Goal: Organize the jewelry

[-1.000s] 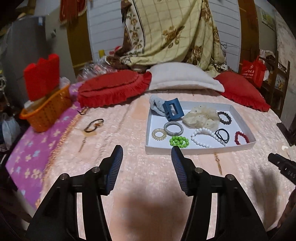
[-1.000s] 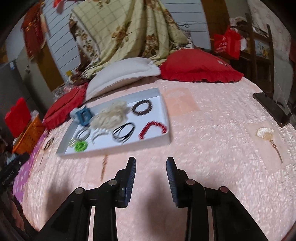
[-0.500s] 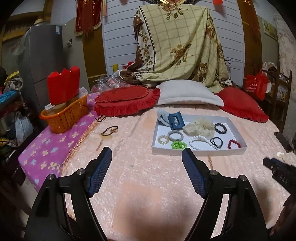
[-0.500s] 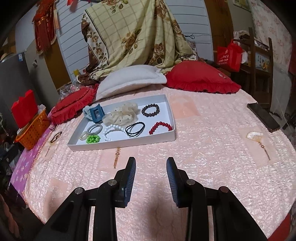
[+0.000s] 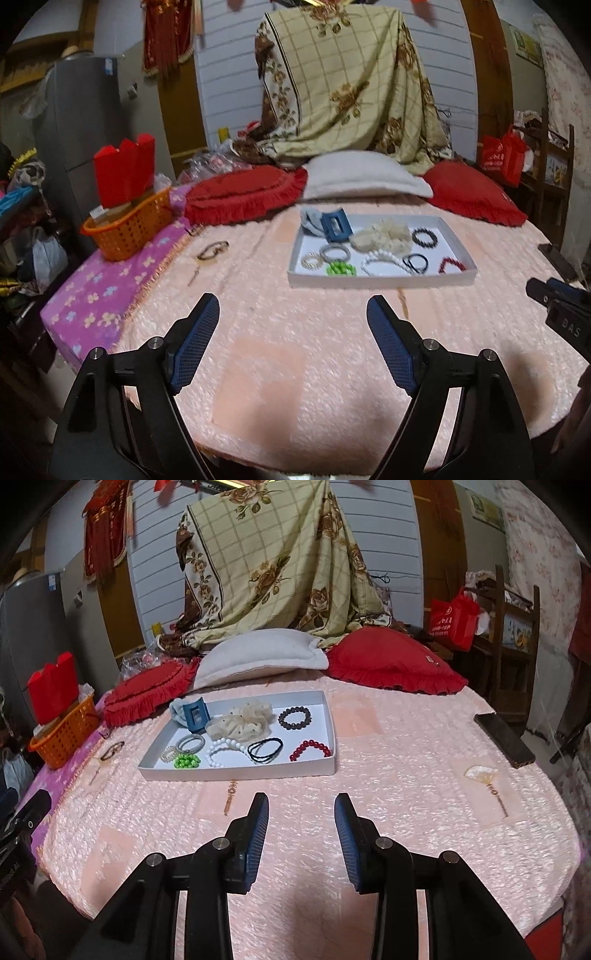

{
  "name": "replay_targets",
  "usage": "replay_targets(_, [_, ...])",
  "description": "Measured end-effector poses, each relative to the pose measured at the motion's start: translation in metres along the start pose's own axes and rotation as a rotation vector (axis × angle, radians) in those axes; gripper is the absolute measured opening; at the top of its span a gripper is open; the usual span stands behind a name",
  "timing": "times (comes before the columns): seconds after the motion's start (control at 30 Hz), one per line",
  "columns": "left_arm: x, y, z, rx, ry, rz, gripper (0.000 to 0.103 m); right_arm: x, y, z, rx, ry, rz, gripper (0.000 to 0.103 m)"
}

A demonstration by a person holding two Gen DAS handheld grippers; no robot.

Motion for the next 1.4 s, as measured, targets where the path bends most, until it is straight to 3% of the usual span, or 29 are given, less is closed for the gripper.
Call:
replay_targets(0.43, [0.006, 0.003, -0.002, 0.002, 0.008, -0.013, 0.082, 0.012, 0.002, 0.003, 0.034, 0.014, -0.031, 0.036])
replay_targets(0.83, [0.017, 0.013, 0.022, 0.010, 0.113, -0.043, 0.082, 0.028, 0.015, 0.013, 0.068, 0.087, -0.123, 0.038])
replay_targets(1.1, [0.025, 0.011, 0.028, 0.009, 0.152, -0.032, 0.082, 0.047, 0.017, 0.025, 0.067, 0.179, -0.104, 0.038])
replay_targets(1.4, [0.032, 0.011, 0.038, -0.017, 0.208, -0.020, 0.082, 0.036, 0.027, 0.029, 0.069, 0.220, -0.138, 0.038])
Point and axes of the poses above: each gripper's, at about its wrist camera, not at the fingertips, and z roughly the way its jaws point, y to its left, x to its underside, the point moved 9 cm from there along z, roughly the way its jaws point, and after that the axes turned 6 degrees about y, right-handed, at the moved point
